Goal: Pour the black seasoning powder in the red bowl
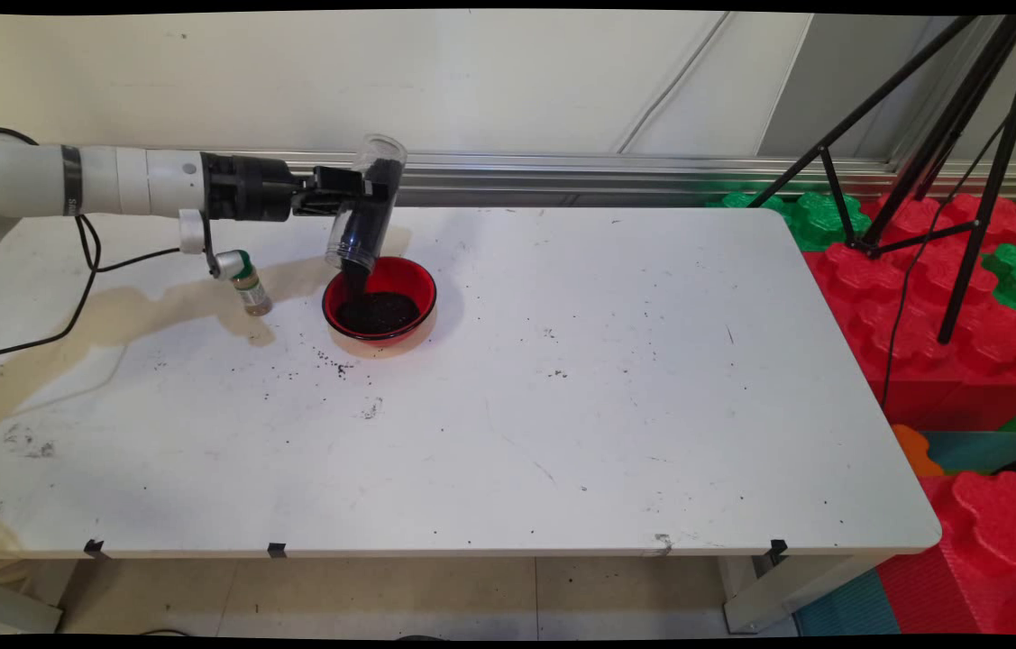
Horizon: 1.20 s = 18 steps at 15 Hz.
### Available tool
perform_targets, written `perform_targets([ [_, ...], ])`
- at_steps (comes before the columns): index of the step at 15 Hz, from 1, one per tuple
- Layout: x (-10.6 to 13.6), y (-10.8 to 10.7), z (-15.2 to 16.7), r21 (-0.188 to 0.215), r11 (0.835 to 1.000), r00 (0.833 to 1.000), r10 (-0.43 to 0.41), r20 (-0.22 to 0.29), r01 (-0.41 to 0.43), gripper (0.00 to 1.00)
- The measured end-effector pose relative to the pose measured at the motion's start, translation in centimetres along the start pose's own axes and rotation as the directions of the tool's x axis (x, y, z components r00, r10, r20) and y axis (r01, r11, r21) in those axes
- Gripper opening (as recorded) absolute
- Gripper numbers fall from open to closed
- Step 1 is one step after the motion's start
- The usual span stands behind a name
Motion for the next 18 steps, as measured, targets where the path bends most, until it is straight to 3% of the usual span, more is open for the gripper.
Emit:
perform_targets([
  [18,-0.3,-0.9,2.4,0.013,0.998,0.998,0.057,0.01,-0.058,0.0],
])
